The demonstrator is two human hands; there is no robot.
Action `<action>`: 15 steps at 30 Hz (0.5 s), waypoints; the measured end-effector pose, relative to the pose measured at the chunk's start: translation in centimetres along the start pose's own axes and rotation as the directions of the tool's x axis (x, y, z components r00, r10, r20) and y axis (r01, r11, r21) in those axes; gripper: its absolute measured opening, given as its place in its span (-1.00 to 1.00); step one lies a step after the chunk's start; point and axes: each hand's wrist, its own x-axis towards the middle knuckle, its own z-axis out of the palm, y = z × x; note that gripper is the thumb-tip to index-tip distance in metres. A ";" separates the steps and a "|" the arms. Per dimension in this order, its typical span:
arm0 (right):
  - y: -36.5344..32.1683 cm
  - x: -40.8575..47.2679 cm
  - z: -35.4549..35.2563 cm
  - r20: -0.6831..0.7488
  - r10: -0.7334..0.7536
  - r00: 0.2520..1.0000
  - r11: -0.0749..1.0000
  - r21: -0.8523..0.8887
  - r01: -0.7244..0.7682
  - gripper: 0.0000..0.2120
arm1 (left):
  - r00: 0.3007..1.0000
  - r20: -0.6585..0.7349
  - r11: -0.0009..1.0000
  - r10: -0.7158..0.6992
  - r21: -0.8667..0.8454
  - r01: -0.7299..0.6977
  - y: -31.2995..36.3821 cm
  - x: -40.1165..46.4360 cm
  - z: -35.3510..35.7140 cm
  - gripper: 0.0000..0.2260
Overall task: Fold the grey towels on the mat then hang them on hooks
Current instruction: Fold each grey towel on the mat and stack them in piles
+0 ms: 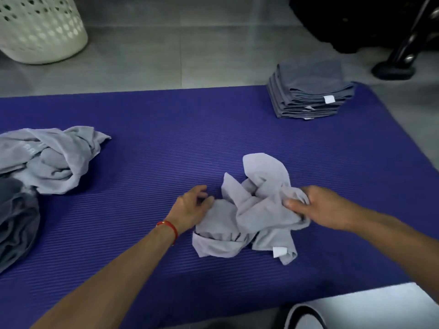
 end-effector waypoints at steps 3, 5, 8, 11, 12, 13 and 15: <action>3.6 -1.9 1.2 -0.052 -0.046 0.998 0.997 -0.064 0.043 -0.85 | 0.999 -0.030 0.998 -0.027 -0.051 0.026 2.2 2.2 1.3 -0.54; 5.6 -2.7 2.2 -0.129 -0.041 0.991 0.997 -0.067 0.032 -0.88 | 0.997 -0.064 0.999 0.037 0.000 -0.037 3.9 3.8 1.8 -0.64; 6.7 -3.8 3.2 -0.240 0.111 0.965 0.984 0.160 -0.073 -0.86 | 0.993 0.052 0.992 0.108 0.054 -0.110 6.2 5.6 3.1 -0.74; 7.3 -5.2 2.9 -0.373 0.252 0.893 0.858 0.514 -0.028 -0.87 | 0.996 0.071 0.992 0.062 0.109 -0.070 7.5 6.8 4.4 -0.66; 7.6 -5.7 2.6 -0.408 0.287 0.867 0.811 0.584 0.006 -0.84 | 0.998 0.043 0.997 0.037 0.069 -0.040 7.8 6.9 4.4 -0.69; 7.9 -6.1 2.1 -0.421 0.322 0.848 0.760 0.649 0.034 -0.80 | 1.000 -0.004 0.999 0.031 0.016 -0.031 8.0 7.0 4.3 -0.73; 8.5 -6.9 0.9 -0.423 0.388 0.818 0.650 0.755 0.082 -0.76 | 0.992 -0.094 0.983 0.085 -0.152 -0.099 9.4 6.4 3.2 -0.85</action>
